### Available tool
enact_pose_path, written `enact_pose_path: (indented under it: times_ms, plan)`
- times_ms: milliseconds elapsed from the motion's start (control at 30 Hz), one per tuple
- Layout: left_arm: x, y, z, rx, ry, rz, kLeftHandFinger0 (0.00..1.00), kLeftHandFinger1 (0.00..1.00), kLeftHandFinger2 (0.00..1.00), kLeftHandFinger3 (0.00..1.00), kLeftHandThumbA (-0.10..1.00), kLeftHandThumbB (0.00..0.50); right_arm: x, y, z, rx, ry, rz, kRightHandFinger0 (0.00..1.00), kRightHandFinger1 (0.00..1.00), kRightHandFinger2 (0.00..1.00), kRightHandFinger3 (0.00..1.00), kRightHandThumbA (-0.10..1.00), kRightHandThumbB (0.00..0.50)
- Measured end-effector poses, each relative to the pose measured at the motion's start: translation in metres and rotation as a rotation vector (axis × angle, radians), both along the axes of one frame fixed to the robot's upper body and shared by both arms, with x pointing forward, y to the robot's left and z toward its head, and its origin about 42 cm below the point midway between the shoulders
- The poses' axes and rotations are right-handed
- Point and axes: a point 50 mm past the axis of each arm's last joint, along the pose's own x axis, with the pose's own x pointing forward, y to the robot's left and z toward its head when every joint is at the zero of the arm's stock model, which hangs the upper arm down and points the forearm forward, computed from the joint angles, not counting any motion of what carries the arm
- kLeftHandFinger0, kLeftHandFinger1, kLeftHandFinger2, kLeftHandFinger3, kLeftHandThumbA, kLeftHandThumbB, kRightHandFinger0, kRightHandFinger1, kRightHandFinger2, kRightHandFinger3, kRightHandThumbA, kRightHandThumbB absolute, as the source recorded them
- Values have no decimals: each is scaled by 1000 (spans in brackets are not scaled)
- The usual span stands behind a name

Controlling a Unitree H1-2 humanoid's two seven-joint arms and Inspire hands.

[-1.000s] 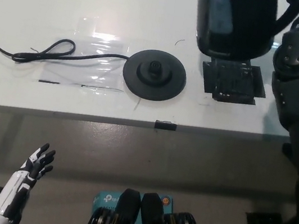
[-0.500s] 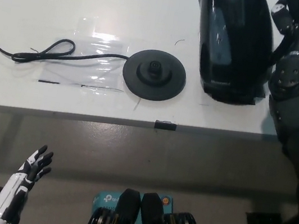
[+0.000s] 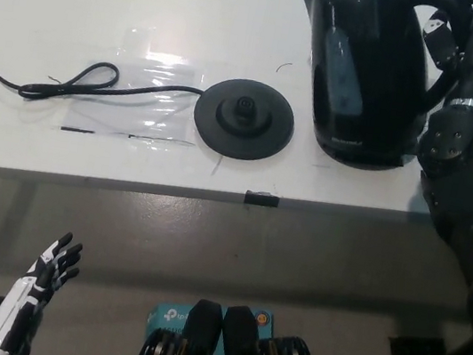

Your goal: Use the right hand to grab the handle of the kettle from the base and place it on the right side

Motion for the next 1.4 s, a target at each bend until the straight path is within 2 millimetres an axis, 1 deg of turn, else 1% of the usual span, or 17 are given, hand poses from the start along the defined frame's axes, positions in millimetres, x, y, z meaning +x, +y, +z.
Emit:
enact_pose_path:
  times_ms: [33,67,100,133,167,200,233,367,433,500,533,700,900,1000,1033,1100,1400]
  plan:
    - [0,0,0,-1,1,0,1000,1000,1000,1000,976,386,0,0,-1,-3,0,0,37,253,679,654,-73,129]
    - [0,0,-1,-1,2,1,1000,1000,1000,1000,977,386,0,-1,-1,-7,-1,2,130,382,816,765,13,159]
    - [0,1,-1,-2,3,2,1000,1000,1000,1000,978,385,0,-1,-1,-8,0,3,303,526,881,822,103,185]
    - [0,1,-1,-2,4,3,1000,1000,1000,1000,978,385,0,-2,-1,-9,5,7,333,540,804,762,133,193]
    - [0,1,-1,-3,4,3,1000,1000,1000,1000,983,386,0,-3,-1,-10,13,14,592,835,1000,1000,203,266]
    - [0,1,-1,-3,3,4,1000,1000,1000,1000,984,387,1,-5,-1,-13,21,22,623,832,1000,1000,213,279]
    - [0,1,-1,-3,3,4,1000,1000,1000,1000,985,390,1,-7,-1,-20,33,35,671,875,1000,1000,233,328]
    - [0,2,-1,-2,0,5,1000,1000,1000,1000,977,388,3,-18,-3,-48,82,75,695,947,1000,1000,298,412]
    - [0,2,-1,-3,-1,6,1000,1000,1000,1000,975,388,3,-23,-4,-56,101,89,728,1000,1000,1000,333,416]
    - [-1,2,-1,-5,-4,7,1000,1000,1000,1000,974,391,3,-31,-8,-67,136,109,854,1000,1000,1000,402,437]
    - [-1,2,-1,-5,-5,8,1000,1000,1000,1000,975,392,2,-34,-9,-70,147,114,1000,1000,1000,1000,475,458]
    - [-1,3,-2,-6,-4,10,1000,1000,1000,1000,973,404,1,-46,-21,-97,243,150,1000,1000,1000,1000,550,499]
    - [-1,3,-3,-9,0,11,1000,1000,1000,1000,977,390,1,-54,-26,-119,345,211,1000,1000,1000,1000,639,500]
    - [-2,3,-3,-9,1,12,1000,1000,1000,1000,969,384,1,-60,-26,-126,382,236,1000,1000,1000,1000,648,500]
    - [-2,3,-3,-9,1,12,1000,1000,1000,1000,968,396,1,-62,-27,-127,396,245,1000,1000,1000,1000,591,500]
    - [-2,3,-4,-9,2,12,1000,1000,1000,1000,963,408,1,-66,-27,-115,424,266,1000,1000,1000,1000,585,500]
    - [-2,3,-5,-10,5,12,1000,1000,1000,1000,952,425,-4,-75,-42,56,530,362,1000,1000,1000,1000,585,500]
